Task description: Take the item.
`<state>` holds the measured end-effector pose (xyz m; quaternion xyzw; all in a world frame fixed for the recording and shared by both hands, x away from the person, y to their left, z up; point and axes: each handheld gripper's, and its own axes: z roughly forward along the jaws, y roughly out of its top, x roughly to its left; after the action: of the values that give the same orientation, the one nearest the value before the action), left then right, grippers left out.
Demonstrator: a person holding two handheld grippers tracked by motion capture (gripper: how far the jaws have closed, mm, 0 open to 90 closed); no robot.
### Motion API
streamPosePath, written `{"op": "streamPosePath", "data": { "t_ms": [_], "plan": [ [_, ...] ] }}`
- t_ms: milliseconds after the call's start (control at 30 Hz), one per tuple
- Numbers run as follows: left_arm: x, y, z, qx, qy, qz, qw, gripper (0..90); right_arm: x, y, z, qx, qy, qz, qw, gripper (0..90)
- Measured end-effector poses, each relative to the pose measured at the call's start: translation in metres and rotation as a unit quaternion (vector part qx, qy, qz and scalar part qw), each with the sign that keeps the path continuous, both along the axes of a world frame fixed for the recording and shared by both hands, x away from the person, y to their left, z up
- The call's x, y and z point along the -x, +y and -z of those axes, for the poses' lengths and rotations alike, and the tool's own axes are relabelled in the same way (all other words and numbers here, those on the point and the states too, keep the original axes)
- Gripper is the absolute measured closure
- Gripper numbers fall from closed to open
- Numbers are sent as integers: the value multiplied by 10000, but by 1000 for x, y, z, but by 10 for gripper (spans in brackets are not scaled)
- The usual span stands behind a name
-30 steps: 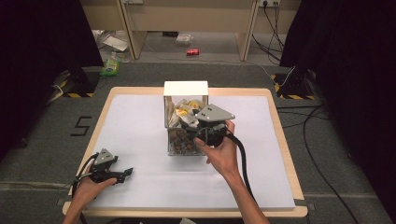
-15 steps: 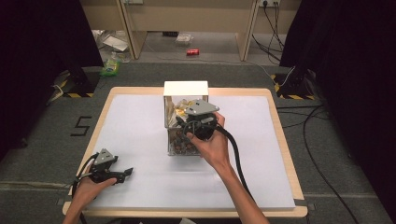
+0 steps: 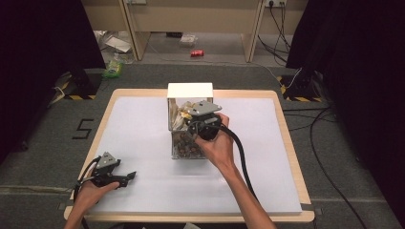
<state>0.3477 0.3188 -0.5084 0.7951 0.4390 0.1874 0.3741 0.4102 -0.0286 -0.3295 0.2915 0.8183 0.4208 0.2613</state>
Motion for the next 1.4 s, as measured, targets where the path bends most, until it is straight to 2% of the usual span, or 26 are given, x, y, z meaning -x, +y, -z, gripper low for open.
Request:
{"op": "streamPosePath", "data": {
  "t_ms": [33,133,233,333,367,600,733,867,933,1400],
  "plan": [
    [0,0,0,-1,0,0,10000,152,1,-2,-1,-4,-39,-22,10000,825],
    [0,0,0,1,-1,0,10000,151,3,-5,-5,-23,-131,-75,9999,879],
    [0,0,0,1,1,-2,10000,151,3,-9,-8,-67,-112,-126,9998,900],
    [0,0,0,0,-1,-1,10000,151,3,-12,-9,-79,-139,-168,9997,900],
    [0,0,0,3,0,-4,10000,151,4,-16,-11,-191,-164,-204,9995,900],
    [0,0,0,-1,-1,-5,10000,152,9,-27,-19,-393,-296,-203,9986,900],
    [0,0,0,-2,-1,-2,10000,151,12,-35,-25,-634,-353,-234,9971,900],
    [0,0,0,0,-1,-5,10000,152,19,-38,-31,-593,-495,-300,9966,900],
    [0,0,0,-2,-2,-6,10000,152,24,-43,-37,-694,-575,-335,9954,900],
    [0,0,0,-18,-8,-1,10000,151,38,-73,-45,-999,-681,-373,9920,900]
  ]
}}
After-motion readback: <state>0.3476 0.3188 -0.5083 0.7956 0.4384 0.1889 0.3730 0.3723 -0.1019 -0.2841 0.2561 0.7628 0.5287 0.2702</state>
